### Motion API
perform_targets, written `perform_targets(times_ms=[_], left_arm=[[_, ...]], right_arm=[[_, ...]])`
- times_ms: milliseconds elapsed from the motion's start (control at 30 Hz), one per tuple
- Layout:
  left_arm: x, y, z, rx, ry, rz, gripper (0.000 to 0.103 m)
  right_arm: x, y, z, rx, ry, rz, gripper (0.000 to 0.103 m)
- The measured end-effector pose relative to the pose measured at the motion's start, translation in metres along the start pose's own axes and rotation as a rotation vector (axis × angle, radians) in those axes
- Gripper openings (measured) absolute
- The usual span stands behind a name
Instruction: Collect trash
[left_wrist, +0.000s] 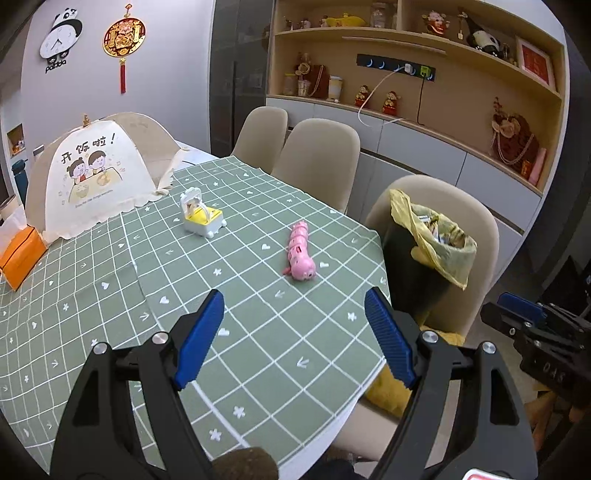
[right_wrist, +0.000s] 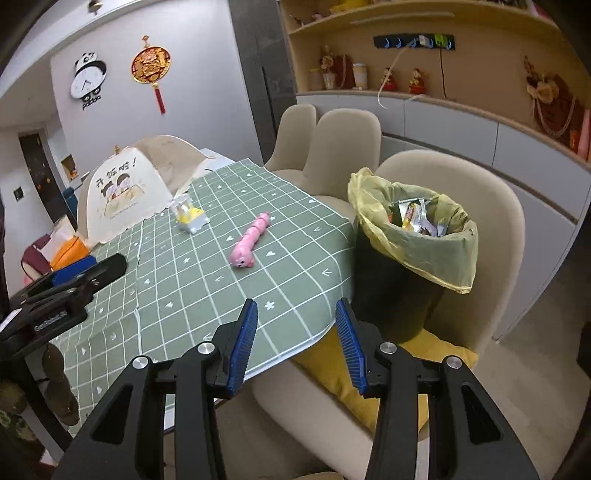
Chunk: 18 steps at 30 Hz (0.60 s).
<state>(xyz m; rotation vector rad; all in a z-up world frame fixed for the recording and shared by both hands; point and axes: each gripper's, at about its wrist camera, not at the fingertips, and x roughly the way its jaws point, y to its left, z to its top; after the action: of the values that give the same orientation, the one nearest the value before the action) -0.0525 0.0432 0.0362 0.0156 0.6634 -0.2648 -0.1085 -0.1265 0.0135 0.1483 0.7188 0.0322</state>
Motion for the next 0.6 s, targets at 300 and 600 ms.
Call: perform_targets(times_ms=[300, 600], left_arm=[[-0.018, -0.012, -0.014, 0.057, -0.032, 0.009, 0.074], [-0.017, -0.015, -0.011, 0.052, -0.027, -0.001, 0.074]], right_arm=[[-0.018, 0.011, -0.011, -0.027, -0.04, -0.013, 0.042], [-0.024, 0.012, -0.008, -0.06, -0.059, -0.027, 0.042]])
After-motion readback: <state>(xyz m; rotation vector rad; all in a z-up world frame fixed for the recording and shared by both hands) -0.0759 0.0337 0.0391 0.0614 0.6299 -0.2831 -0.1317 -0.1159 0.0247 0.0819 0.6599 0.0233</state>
